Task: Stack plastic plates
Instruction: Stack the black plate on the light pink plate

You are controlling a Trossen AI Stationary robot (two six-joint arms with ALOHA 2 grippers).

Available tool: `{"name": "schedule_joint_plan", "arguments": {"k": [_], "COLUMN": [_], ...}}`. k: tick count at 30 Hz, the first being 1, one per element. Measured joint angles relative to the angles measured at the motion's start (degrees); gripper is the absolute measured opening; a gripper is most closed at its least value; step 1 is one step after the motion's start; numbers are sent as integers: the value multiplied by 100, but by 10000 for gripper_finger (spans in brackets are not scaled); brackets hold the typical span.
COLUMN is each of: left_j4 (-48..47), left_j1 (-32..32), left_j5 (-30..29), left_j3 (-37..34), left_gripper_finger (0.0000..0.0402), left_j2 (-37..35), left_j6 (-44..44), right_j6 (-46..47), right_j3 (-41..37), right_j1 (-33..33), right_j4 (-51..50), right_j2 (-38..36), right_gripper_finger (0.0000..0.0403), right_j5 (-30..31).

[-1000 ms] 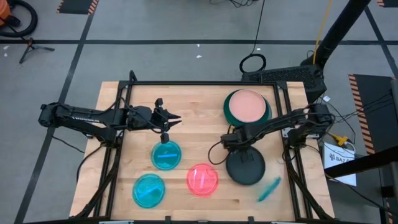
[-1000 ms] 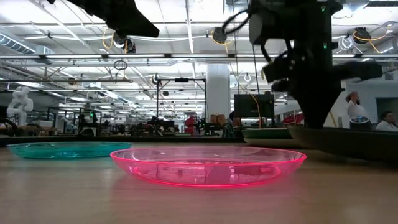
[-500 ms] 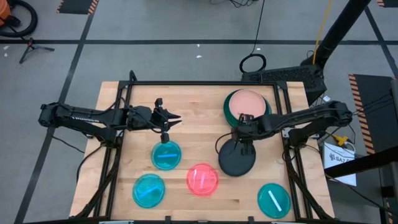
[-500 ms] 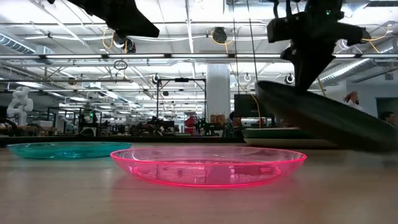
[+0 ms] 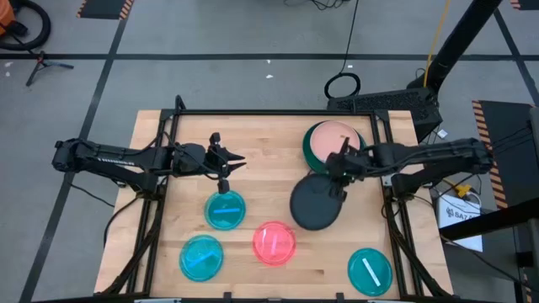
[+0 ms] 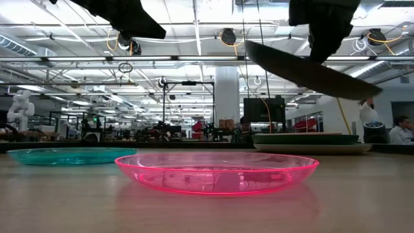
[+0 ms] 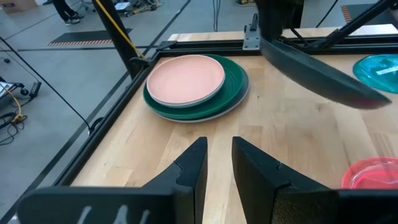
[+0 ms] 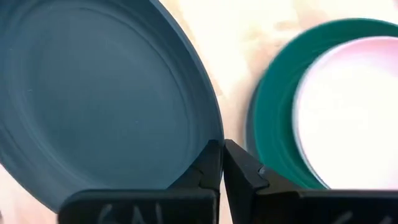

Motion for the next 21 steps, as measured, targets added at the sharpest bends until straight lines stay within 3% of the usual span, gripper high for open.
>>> {"name": "schedule_joint_plan", "arguments": {"k": [6, 16, 21], "left_j4": [179, 193, 197], "left_j1": [0, 2, 2], "left_j5": [0, 0, 0], "left_j3": [4, 4, 4], "left_gripper_finger": [81, 81, 81], "left_j2": [0, 0, 1], "left_j6": [15, 81, 94], "right_j6": [457, -38, -476], "right_j3": [0, 4, 11], "right_j1": [-741, -2558, -3481], "right_j4": [-176, -434, -460], "right_j2": [-150, -143, -84], "right_gripper_finger": [0, 0, 0], "right_j5": [269, -626, -647]}}
